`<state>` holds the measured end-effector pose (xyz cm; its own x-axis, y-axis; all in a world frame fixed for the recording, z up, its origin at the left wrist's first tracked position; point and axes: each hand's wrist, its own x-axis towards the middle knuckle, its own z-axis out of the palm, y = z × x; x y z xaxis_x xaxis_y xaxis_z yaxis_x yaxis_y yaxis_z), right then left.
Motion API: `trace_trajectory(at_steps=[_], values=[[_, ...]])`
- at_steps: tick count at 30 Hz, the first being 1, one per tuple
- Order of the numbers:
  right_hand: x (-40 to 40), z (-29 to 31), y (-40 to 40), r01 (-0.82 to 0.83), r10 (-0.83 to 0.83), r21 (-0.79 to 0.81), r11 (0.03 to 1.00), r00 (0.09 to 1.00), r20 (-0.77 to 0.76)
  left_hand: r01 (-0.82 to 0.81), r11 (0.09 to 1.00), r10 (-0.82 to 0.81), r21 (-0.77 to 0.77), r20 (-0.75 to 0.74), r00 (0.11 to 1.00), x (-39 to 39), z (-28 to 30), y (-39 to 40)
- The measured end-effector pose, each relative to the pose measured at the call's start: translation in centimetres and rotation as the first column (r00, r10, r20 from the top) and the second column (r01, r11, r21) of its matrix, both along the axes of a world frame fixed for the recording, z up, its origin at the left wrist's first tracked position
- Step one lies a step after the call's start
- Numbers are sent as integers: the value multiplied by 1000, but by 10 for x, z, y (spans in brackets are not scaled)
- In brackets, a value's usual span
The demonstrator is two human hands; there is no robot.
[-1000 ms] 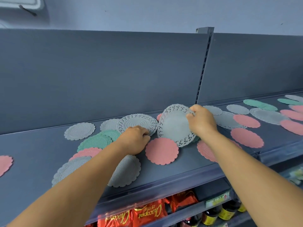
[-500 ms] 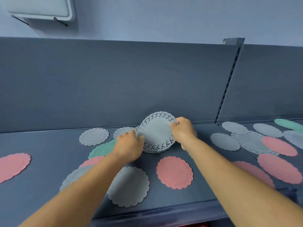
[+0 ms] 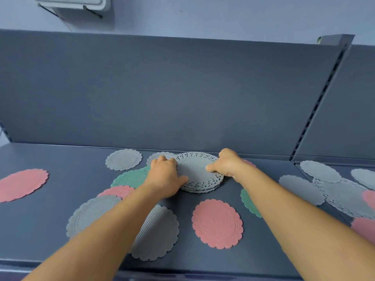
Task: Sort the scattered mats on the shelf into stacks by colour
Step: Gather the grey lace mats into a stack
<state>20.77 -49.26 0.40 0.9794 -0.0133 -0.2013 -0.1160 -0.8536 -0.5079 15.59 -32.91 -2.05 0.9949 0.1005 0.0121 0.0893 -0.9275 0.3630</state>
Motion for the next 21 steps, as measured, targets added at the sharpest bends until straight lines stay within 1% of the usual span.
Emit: trace_trajectory(at_steps=[6,8,9,12,13,15,17,19,21], values=[[10,-1,0,27,-24,78,997,998,-50,-8,999,8,-46,1,1000,-2,1,0],[8,-2,0,30,-27,93,995,999,-37,-6,999,7,-48,7,1000,-3,0,0],[6,-2,-1,30,-28,118,993,999,-22,-5,999,6,-50,9,1000,-4,0,0],[1,-6,-4,64,-73,272,960,997,21,0,996,3,-85,33,999,-6,-1,1],[-3,-6,-6,74,-93,326,942,995,41,4,993,1,-115,47,999,-7,-1,1],[-11,-5,-8,96,-135,482,871,990,47,4,982,11,-188,76,997,-8,0,0],[-22,-2,-12,127,-192,565,815,980,58,-2,962,35,-273,115,993,-10,3,-6],[-29,-1,-25,139,-233,657,741,971,58,5,926,47,-378,130,990,-10,5,-15],[-40,3,-40,158,-289,725,670,955,59,39,872,17,-488,110,994,-7,8,-28]])
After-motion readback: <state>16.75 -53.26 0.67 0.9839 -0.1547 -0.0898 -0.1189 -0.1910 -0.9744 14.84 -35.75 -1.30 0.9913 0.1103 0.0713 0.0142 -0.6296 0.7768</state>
